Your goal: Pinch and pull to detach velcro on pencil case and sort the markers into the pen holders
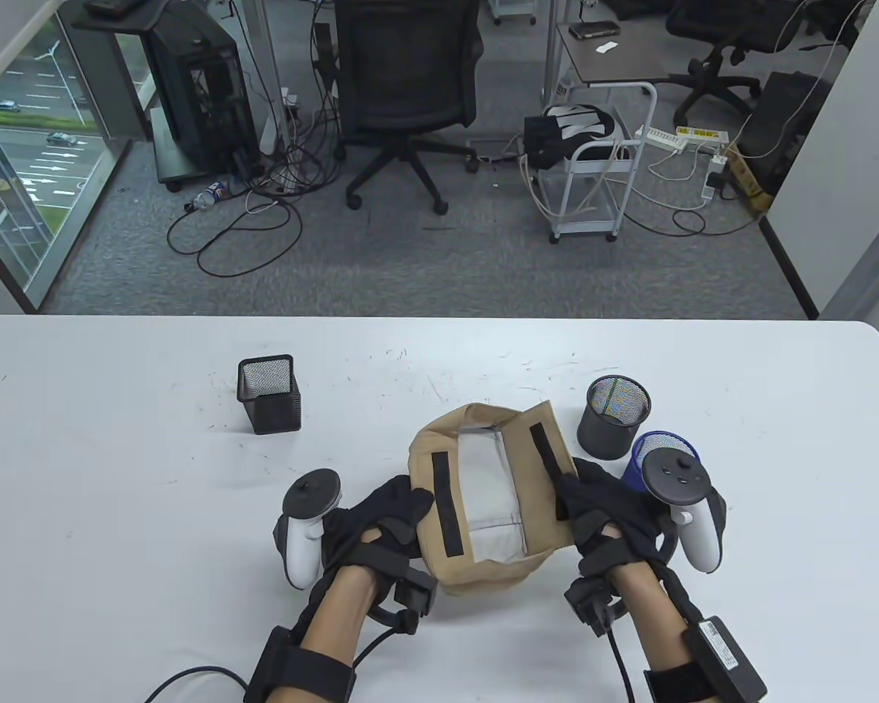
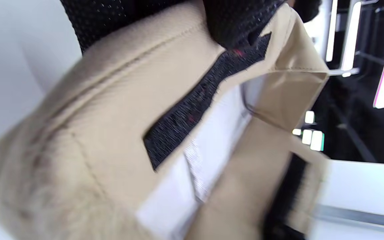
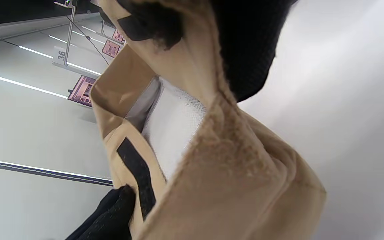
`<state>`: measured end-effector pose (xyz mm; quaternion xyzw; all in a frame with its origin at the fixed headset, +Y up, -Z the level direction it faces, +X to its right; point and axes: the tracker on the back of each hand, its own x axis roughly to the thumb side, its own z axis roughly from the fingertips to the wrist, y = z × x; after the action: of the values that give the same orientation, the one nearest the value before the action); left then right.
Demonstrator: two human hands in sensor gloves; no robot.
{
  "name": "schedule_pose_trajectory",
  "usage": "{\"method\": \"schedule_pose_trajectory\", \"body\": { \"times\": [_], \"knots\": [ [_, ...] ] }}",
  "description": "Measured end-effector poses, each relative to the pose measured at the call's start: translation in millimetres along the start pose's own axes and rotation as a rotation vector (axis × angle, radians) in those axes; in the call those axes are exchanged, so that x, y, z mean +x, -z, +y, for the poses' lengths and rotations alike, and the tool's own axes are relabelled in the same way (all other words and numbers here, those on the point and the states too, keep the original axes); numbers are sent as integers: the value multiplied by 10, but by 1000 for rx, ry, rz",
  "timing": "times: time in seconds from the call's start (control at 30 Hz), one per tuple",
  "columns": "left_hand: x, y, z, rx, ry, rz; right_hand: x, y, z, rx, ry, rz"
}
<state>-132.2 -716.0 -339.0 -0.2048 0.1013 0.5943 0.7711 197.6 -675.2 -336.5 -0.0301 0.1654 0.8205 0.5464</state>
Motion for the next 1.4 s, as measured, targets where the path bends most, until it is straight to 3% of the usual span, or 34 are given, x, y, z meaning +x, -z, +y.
{"method": "schedule_pose_trajectory", "body": {
  "times": [0.1,0.17,0.23,0.37,0.53,0.67,0.8,0.93,1.0,1.07,1.23,1.4],
  "knots": [
    [191,-48,31,88,300,91,20,-23,75,-19,-37,0],
    [381,-118,17,153,551,87,32,-30,117,-54,-82,1],
    [544,-184,-62,234,683,54,30,-26,153,-70,-94,12],
    [679,-145,-356,193,794,103,25,-11,229,-70,-74,21],
    [587,100,-695,123,949,254,67,-40,330,-57,-36,6],
    [568,124,-644,82,834,208,56,-29,298,-56,-33,9],
    [575,25,-329,78,598,127,11,2,181,-51,-29,24],
    [468,-36,67,87,481,168,-33,38,36,-28,-58,41],
    [394,-56,118,37,320,165,-24,63,13,-5,-91,47],
    [373,-63,93,47,307,154,36,58,16,-5,-135,59],
    [358,-81,7,71,280,137,388,-161,-45,-164,-432,9],
    [347,-93,-22,75,282,126,860,-478,43,-357,-636,-145]
  ]
}}
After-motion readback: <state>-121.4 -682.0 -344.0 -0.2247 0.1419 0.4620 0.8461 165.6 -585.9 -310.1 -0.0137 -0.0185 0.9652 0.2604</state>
